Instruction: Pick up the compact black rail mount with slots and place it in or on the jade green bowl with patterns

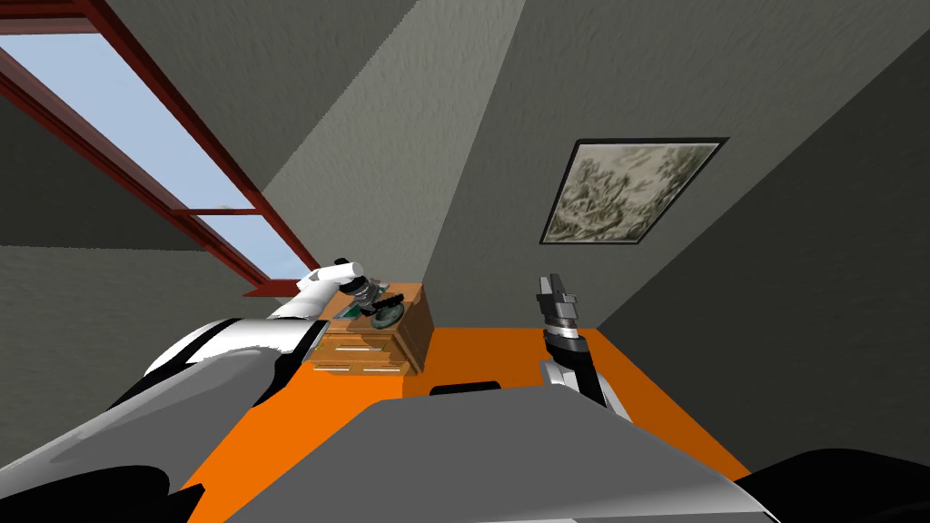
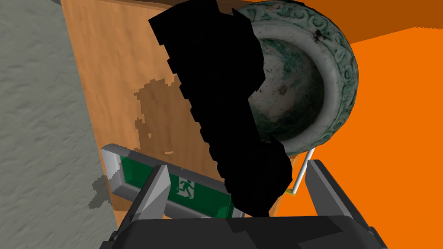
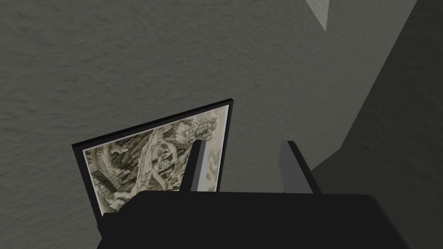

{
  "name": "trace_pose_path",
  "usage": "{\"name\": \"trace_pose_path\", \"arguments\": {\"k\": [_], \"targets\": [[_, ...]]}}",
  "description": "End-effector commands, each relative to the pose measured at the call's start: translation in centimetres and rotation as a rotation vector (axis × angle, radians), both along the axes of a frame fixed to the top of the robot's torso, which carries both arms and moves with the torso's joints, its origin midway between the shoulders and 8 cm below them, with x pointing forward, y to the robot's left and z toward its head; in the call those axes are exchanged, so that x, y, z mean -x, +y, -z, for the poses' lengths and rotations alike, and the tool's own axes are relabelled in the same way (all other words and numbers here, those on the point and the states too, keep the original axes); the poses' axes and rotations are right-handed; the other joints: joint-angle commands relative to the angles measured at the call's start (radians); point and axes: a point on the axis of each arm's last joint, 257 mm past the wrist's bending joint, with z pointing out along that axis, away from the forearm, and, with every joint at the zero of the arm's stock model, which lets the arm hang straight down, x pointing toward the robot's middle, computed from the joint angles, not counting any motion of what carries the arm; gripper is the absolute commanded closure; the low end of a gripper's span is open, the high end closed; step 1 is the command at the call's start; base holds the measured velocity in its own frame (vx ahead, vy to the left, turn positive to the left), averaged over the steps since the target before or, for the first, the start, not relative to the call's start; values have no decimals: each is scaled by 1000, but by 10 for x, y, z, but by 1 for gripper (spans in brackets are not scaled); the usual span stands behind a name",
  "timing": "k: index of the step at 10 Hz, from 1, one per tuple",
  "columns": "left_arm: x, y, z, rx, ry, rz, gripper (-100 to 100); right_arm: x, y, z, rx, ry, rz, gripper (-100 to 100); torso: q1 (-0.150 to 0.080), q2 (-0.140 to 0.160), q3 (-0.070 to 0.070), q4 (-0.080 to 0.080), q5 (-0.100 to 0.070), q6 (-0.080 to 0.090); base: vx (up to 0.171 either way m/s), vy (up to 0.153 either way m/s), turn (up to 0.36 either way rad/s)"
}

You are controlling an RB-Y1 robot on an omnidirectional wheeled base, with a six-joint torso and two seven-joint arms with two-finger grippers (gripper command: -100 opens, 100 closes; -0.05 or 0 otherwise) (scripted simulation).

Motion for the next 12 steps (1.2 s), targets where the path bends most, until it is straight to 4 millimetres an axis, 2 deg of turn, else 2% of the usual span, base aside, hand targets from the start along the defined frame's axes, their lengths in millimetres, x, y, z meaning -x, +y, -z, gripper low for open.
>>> {"name": "trace_pose_path", "arguments": {"k": [1,6,7,8,12], "targets": [[1,3,-15,3,1,2,-100,0,0,0,0,0,0,0,0,0,0,0,0,0,8,-8,12],[4,9,-49,10,3,7,-100,0,0,0,0,0,0,0,-1,-1,0,0,0,0,12,-13,11],[4,8,-45,6,-1,7,-100,0,0,0,0,0,0,0,-1,-1,0,0,0,0,7,-6,6],[5,7,-46,8,2,6,0,0,0,0,0,0,0,0,-1,0,0,0,0,0,0,0,0],[5,7,-46,8,2,6,0,0,0,0,0,0,0,0,0,0,0,0,0,0,0,0,0]]}}
